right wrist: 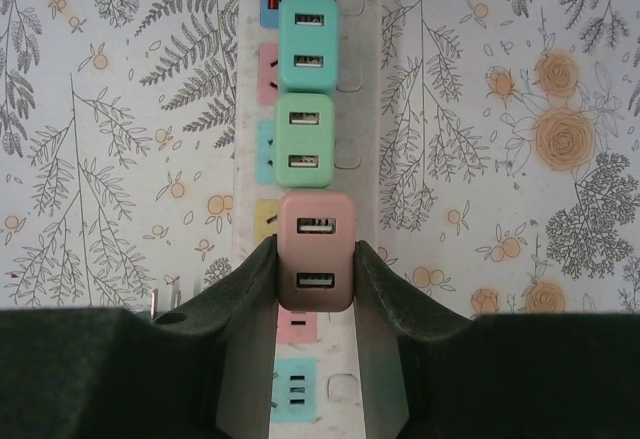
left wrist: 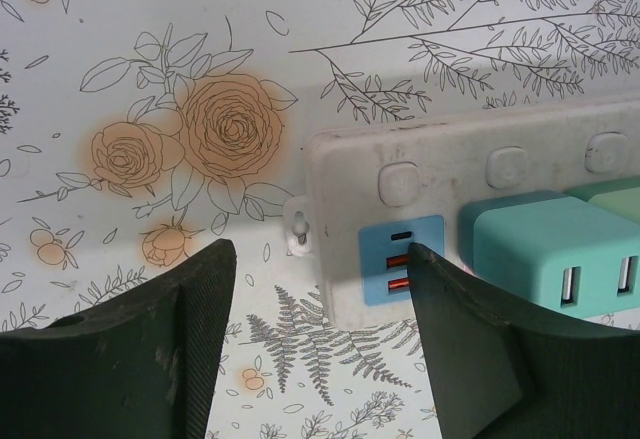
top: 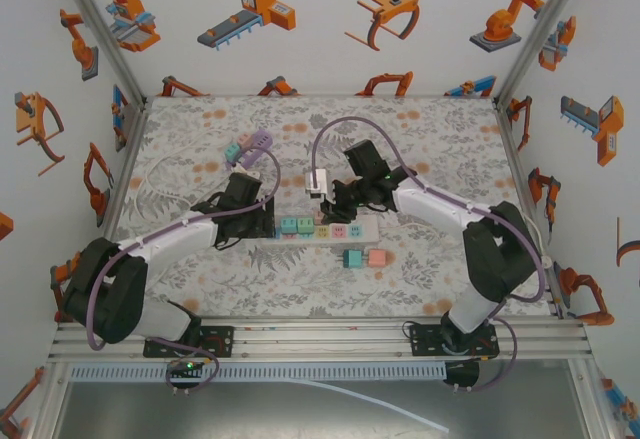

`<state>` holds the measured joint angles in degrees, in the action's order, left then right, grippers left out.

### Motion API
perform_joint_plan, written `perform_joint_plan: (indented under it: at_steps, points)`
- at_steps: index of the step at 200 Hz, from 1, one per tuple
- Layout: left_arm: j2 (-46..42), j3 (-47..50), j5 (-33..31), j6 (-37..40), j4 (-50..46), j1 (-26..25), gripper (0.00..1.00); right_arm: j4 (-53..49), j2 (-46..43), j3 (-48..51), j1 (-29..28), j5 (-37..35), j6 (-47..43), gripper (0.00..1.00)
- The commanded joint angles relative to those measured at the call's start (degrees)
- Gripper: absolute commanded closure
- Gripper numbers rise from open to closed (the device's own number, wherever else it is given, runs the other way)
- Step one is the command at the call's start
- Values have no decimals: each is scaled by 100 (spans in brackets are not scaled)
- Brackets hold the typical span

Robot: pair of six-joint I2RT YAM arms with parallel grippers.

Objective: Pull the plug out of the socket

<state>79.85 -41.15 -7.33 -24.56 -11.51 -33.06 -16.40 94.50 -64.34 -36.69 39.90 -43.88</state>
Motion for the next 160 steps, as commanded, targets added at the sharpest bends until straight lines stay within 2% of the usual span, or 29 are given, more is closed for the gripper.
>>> perform_joint_plan:
  at_steps: [1, 36, 61, 85, 99, 114, 136, 160]
  points:
    - [-15, 90, -412, 172, -626, -33, 35, 408, -311, 124, 17, 300, 187, 89]
    - [-420, 80, -390, 451, -493, -194, 32, 656, -600, 246, 29, 177, 860, 89]
    - [-762, 118, -332, 491, -397, -243, 31, 1164, -832, 391, 29, -202, 2085, 89]
    - [-1195, 219, -82, 604, -217, -278, 31, 1648, -1105, 608, 30, -851, 3327, 89]
    - [-1531, 308, 219, 720, -61, -288, 31, 1762, -1269, 700, 63, -1223, 3967, 89]
    - [-1907, 434, 836, 936, 142, -290, 30, 1772, -1464, 775, 134, -1462, 4573, 89]
    - [-2413, 601, 1785, 1212, 484, -298, 27, 1698, -1723, 869, 320, -1688, 5365, 89]
    - [-2822, 751, 2390, 1280, 851, -324, 25, 1533, -2008, 1000, 628, -1867, 6338, 89]
